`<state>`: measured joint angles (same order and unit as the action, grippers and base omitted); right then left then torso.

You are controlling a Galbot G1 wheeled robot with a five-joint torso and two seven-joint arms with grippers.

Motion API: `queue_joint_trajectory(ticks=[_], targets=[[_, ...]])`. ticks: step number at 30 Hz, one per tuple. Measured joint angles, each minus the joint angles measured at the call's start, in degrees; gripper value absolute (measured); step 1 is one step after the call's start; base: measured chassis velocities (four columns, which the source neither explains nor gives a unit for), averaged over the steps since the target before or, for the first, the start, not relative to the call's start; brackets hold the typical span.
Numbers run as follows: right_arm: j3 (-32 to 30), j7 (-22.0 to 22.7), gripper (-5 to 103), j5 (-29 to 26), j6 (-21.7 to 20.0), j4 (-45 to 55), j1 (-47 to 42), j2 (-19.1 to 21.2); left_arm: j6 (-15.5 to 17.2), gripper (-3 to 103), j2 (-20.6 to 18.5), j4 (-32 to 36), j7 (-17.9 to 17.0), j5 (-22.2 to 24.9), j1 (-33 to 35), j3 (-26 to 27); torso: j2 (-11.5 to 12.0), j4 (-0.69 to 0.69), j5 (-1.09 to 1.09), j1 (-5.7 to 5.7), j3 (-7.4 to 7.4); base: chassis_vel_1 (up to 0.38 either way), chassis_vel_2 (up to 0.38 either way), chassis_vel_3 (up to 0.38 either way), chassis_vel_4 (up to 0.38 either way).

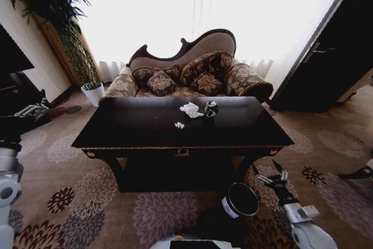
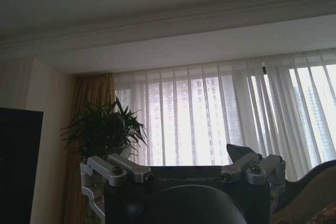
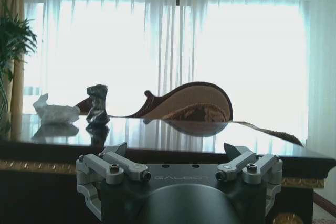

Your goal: Move to the front of the table and place the trash on the table into the trash bin.

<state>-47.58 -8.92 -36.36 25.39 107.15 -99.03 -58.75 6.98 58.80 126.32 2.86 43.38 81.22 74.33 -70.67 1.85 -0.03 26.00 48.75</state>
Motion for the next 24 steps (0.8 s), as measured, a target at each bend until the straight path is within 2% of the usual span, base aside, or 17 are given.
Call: queue_joint_trajectory(ticks=[7, 10, 11, 14, 18, 22, 23, 24], targets=[[-3.49, 5.42, 100, -4.96, -4.67, 10.26, 0.12, 1.32, 0.30, 100, -0.21, -1.15, -0.29, -0.45, -0.13, -0.04, 0.01, 0.01, 0.00, 0.00, 0.00, 0.000, 0.000, 0.000, 0.000], [-2.68, 9.27, 100, -7.64, -7.67, 16.14, 0.55, 1.73, 0.56, 100, -0.14, -1.66, -0.65, -0.54, -0.30, -0.05, 0.01, 0.02, 0.00, 0.00, 0.00, 0.000, 0.000, 0.000, 0.000], [-2.68, 9.27, 100, -7.64, -7.67, 16.14, 0.55, 1.73, 0.56, 100, -0.14, -1.66, -0.65, -0.54, -0.30, -0.05, 0.01, 0.02, 0.00, 0.00, 0.00, 0.000, 0.000, 0.000, 0.000], [1.90, 13.72, 100, -8.53, -10.39, 20.32, 3.49, 2.98, 0.59, 100, 0.72, -1.18, -0.76, -1.15, -0.08, -0.44, 0.01, 0.01, -0.01, 0.00, 0.00, 0.000, 0.000, 0.000, 0.000], [7.38, 16.24, 100, -6.73, -12.04, 21.16, 7.47, 5.23, 0.62, 100, 1.42, 1.12, -0.94, -1.09, 0.97, 0.22, 0.01, 0.01, 0.02, 0.00, 0.01, 0.000, 0.000, 0.000, 0.000], [15.35, 18.34, 100, -7.24, -12.91, 17.12, 14.60, 10.06, 0.87, 100, 1.37, 4.38, -1.16, -0.28, 2.82, 3.30, 0.01, 0.02, 0.02, 0.00, 0.00, 0.000, 0.000, 0.000, 0.000], [15.35, 18.34, 100, -7.24, -12.91, 17.12, 14.60, 10.06, 0.87, 100, 1.37, 4.38, -1.16, -0.28, 2.82, 3.30, 0.01, 0.02, 0.02, 0.00, 0.00, 0.000, 0.000, 0.000, 0.000], [18.61, 18.56, 100, -7.18, -12.71, 14.43, 17.91, 11.83, 1.08, 100, 1.39, 5.19, -1.35, 0.15, 3.46, 4.35, 0.01, 0.01, 0.02, 0.00, 0.00, 0.000, 0.000, 0.000, 0.000]])
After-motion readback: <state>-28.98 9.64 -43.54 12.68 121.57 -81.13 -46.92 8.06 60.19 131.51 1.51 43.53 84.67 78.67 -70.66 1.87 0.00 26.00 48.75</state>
